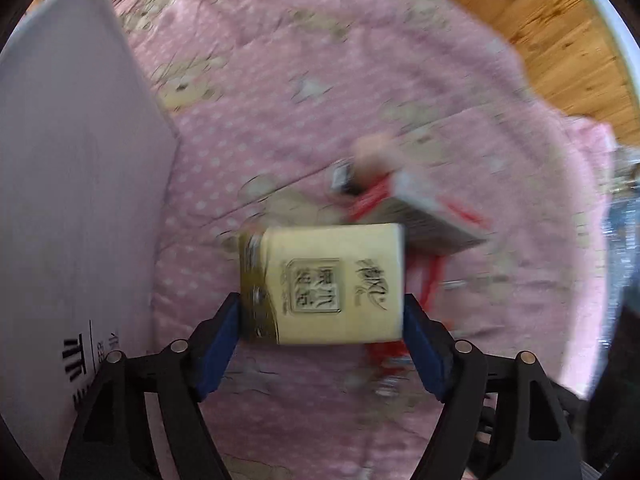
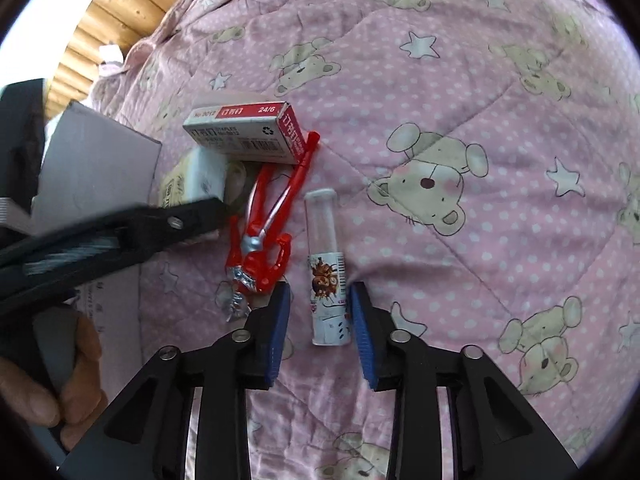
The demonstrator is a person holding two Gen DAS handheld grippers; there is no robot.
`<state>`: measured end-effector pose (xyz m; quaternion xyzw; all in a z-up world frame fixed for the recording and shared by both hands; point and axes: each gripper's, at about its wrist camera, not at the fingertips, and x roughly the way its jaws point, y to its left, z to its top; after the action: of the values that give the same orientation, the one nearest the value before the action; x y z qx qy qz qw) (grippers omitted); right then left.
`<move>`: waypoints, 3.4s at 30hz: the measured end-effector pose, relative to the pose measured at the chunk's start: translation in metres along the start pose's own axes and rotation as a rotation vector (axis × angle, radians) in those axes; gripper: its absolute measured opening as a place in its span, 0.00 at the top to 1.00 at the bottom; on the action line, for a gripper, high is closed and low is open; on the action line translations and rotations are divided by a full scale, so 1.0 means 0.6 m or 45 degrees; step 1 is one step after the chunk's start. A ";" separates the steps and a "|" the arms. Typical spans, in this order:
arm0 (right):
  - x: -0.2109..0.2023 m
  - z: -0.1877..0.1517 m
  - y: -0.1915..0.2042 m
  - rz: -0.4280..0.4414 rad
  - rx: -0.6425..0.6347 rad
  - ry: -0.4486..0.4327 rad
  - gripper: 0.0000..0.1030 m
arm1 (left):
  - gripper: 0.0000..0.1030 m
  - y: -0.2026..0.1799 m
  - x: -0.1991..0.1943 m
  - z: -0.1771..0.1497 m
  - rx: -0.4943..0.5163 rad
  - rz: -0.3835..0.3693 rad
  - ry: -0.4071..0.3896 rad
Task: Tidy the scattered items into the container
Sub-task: 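Grasp the gold tissue pack with the left tool while the right tool grasps the small tube, then carry the tissue pack and tube over the white box with both tools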
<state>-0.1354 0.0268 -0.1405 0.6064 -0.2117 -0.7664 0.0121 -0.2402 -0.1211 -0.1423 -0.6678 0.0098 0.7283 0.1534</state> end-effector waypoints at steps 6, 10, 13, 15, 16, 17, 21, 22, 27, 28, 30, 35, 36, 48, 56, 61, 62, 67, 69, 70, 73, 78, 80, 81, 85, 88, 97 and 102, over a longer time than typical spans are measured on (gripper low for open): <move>-0.021 0.002 -0.014 0.020 0.026 -0.001 0.81 | 0.27 -0.009 -0.027 -0.005 0.035 -0.013 -0.086; -0.035 -0.004 -0.009 0.031 0.030 -0.011 0.81 | 0.27 -0.007 -0.054 -0.014 0.031 -0.039 -0.104; -0.042 -0.010 -0.001 0.037 0.030 -0.013 0.81 | 0.27 -0.004 -0.075 -0.026 0.034 -0.050 -0.103; -0.048 -0.014 0.006 0.044 0.025 -0.016 0.81 | 0.27 -0.003 -0.091 -0.036 0.035 -0.067 -0.106; -0.051 -0.017 0.010 0.048 0.023 -0.020 0.81 | 0.27 -0.004 -0.099 -0.044 0.038 -0.072 -0.112; -0.055 -0.019 0.014 0.053 0.019 -0.023 0.81 | 0.27 -0.004 -0.106 -0.052 0.040 -0.077 -0.117; -0.076 -0.030 0.032 0.065 0.003 -0.041 0.81 | 0.27 -0.011 -0.130 -0.071 0.054 -0.105 -0.141; -0.081 -0.033 0.036 0.066 -0.001 -0.045 0.81 | 0.27 -0.013 -0.135 -0.074 0.056 -0.111 -0.148; -0.110 -0.052 0.055 0.076 -0.022 -0.070 0.81 | 0.27 -0.015 -0.179 -0.095 0.061 -0.143 -0.198; -0.115 -0.055 0.057 0.078 -0.026 -0.072 0.81 | 0.27 -0.016 -0.184 -0.096 0.060 -0.146 -0.204; -0.127 -0.061 0.066 0.079 -0.040 -0.082 0.81 | 0.27 -0.016 -0.194 -0.100 0.057 -0.156 -0.219; -0.155 -0.077 0.088 0.086 -0.076 -0.109 0.81 | 0.27 -0.014 -0.231 -0.120 0.061 -0.165 -0.263; -0.159 -0.078 0.092 0.088 -0.082 -0.114 0.81 | 0.27 -0.014 -0.238 -0.125 0.062 -0.166 -0.272; -0.211 -0.112 0.151 0.096 -0.182 -0.162 0.81 | 0.27 0.023 -0.321 -0.182 0.020 -0.199 -0.387; -0.234 -0.131 0.199 0.103 -0.261 -0.186 0.81 | 0.27 0.058 -0.358 -0.214 -0.031 -0.211 -0.442; -0.242 -0.140 0.224 0.104 -0.299 -0.191 0.81 | 0.27 0.080 -0.376 -0.233 -0.069 -0.219 -0.471; -0.243 -0.141 0.228 0.105 -0.304 -0.191 0.81 | 0.27 0.086 -0.380 -0.237 -0.077 -0.223 -0.478; -0.249 -0.145 0.256 0.108 -0.348 -0.193 0.81 | 0.27 0.111 -0.394 -0.247 -0.118 -0.230 -0.507; -0.251 -0.146 0.268 0.108 -0.367 -0.194 0.81 | 0.27 0.121 -0.399 -0.251 -0.138 -0.233 -0.516; -0.251 -0.146 0.273 0.108 -0.376 -0.194 0.81 | 0.27 0.126 -0.402 -0.253 -0.147 -0.234 -0.520; -0.252 -0.147 0.290 0.108 -0.403 -0.191 0.81 | 0.27 0.140 -0.410 -0.259 -0.170 -0.240 -0.537; -0.250 -0.148 0.318 0.111 -0.444 -0.185 0.81 | 0.27 0.170 -0.419 -0.268 -0.217 -0.247 -0.555; -0.249 -0.148 0.328 0.113 -0.460 -0.181 0.81 | 0.27 0.181 -0.421 -0.272 -0.235 -0.249 -0.559; -0.247 -0.148 0.336 0.114 -0.470 -0.178 0.81 | 0.27 0.186 -0.422 -0.273 -0.244 -0.250 -0.561; -0.243 -0.148 0.359 0.118 -0.503 -0.170 0.81 | 0.27 0.206 -0.425 -0.280 -0.274 -0.249 -0.567; -0.239 -0.147 0.378 0.123 -0.531 -0.163 0.81 | 0.27 0.221 -0.426 -0.283 -0.297 -0.248 -0.570; -0.221 -0.140 0.431 0.137 -0.612 -0.139 0.81 | 0.27 0.275 -0.425 -0.294 -0.390 -0.234 -0.577; -0.212 -0.137 0.452 0.143 -0.642 -0.124 0.81 | 0.27 0.300 -0.420 -0.296 -0.435 -0.225 -0.575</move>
<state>-0.0897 -0.2103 0.0545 0.5339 -0.0479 -0.8213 0.1952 -0.0949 -0.3844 0.0502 -0.5032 -0.2056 0.8334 0.0997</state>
